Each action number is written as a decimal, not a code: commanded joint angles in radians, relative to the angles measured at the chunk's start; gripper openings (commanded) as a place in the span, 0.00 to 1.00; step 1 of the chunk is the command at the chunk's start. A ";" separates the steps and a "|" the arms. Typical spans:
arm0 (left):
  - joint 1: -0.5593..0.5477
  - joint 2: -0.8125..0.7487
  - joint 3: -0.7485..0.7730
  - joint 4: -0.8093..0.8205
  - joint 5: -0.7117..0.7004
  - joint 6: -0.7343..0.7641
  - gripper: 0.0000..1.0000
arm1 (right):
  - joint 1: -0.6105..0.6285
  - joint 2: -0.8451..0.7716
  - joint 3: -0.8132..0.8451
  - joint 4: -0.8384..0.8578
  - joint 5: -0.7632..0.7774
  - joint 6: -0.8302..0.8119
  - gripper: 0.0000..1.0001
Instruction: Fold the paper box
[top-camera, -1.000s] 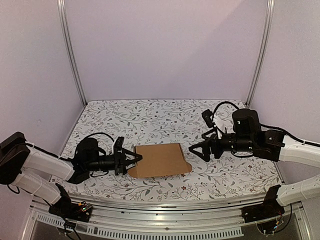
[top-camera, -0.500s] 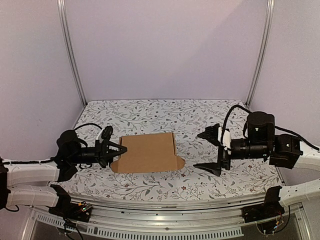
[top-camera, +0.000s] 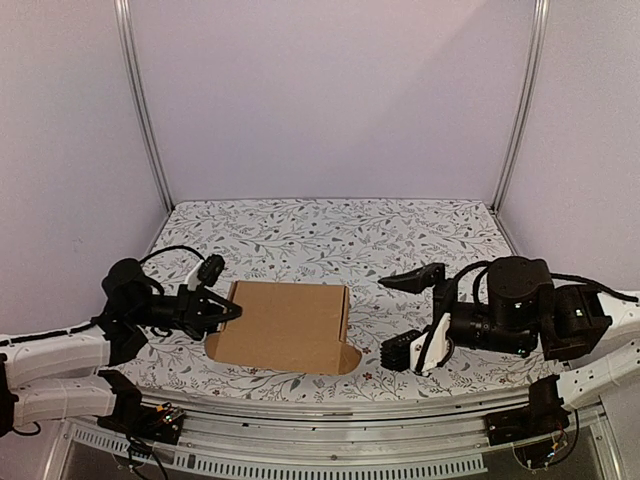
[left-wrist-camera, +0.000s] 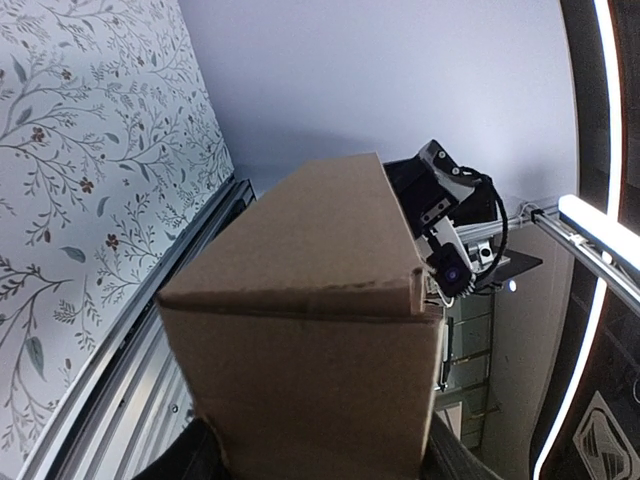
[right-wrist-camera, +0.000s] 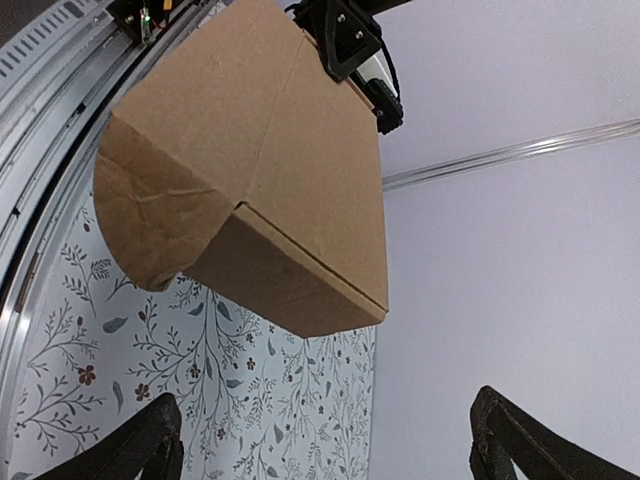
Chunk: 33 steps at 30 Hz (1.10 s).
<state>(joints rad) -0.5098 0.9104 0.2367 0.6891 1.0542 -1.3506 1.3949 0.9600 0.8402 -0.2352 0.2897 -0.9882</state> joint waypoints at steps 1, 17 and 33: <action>0.014 -0.025 0.020 -0.023 0.050 0.020 0.19 | 0.056 0.025 -0.008 0.102 0.193 -0.291 0.99; 0.013 -0.098 0.044 -0.111 0.084 0.070 0.19 | 0.181 0.221 -0.115 0.521 0.275 -0.690 0.99; 0.004 -0.116 0.064 -0.132 0.103 0.083 0.18 | 0.192 0.304 -0.095 0.614 0.281 -0.727 0.99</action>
<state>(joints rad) -0.5095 0.8097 0.2642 0.5713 1.1378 -1.2858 1.5791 1.2446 0.7319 0.3355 0.5495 -1.7065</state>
